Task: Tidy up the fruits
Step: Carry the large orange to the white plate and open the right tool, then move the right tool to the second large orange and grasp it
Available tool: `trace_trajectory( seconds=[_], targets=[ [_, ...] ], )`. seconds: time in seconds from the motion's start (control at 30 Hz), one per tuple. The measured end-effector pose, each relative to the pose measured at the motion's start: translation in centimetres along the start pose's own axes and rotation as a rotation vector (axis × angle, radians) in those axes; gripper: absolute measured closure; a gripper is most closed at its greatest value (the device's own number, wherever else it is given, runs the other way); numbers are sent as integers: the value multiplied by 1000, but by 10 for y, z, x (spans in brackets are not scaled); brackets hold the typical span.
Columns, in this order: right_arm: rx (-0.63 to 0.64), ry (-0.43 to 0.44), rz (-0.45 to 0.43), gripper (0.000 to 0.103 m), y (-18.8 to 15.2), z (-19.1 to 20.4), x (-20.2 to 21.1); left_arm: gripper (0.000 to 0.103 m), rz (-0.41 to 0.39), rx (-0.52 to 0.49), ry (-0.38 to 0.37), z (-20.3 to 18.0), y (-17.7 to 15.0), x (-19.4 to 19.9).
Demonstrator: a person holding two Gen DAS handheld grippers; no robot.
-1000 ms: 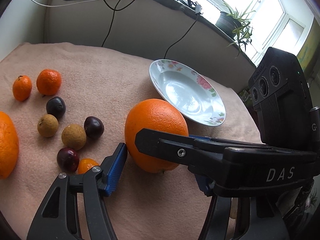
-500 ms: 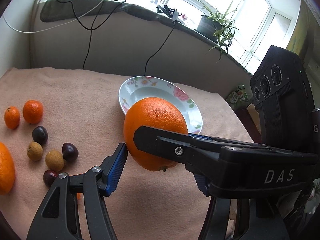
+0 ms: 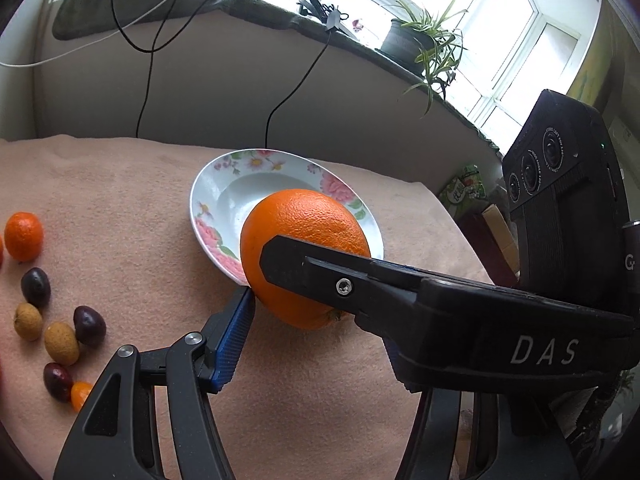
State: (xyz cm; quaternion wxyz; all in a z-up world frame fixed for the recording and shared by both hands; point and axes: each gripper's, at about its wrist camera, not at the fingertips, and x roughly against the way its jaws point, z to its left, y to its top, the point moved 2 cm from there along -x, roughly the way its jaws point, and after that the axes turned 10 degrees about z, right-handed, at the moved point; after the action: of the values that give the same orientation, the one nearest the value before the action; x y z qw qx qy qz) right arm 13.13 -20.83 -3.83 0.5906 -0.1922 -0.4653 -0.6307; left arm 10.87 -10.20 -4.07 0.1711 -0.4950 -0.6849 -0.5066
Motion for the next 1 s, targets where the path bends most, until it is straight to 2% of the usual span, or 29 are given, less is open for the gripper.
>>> trace_trajectory(
  seconds=[0.2, 0.33, 0.6, 0.67, 0.77, 0.9, 1.0],
  targets=[
    [-34, 6, 11, 33, 1, -9, -3, 43, 16, 14, -17, 1, 0, -2],
    [-56, 10, 10, 32, 1, -13, -3, 43, -2, 7, -8, 1, 2, 2],
    [-16, -76, -77, 32, 5, -9, 22, 43, -21, 21, 6, 9, 2, 10],
    [-8, -91, -94, 23, 5, -9, 27, 43, -22, 23, 13, 11, 0, 11],
    [8, -119, -112, 22, 3, -8, 31, 43, -25, 21, 25, 13, -4, 15],
    [15, -135, -128, 22, -2, -8, 36, 40, -37, 18, 47, 14, -7, 23],
    [19, -139, -141, 21, -7, -8, 40, 32, -49, 19, 54, 16, -11, 29]
  ],
)
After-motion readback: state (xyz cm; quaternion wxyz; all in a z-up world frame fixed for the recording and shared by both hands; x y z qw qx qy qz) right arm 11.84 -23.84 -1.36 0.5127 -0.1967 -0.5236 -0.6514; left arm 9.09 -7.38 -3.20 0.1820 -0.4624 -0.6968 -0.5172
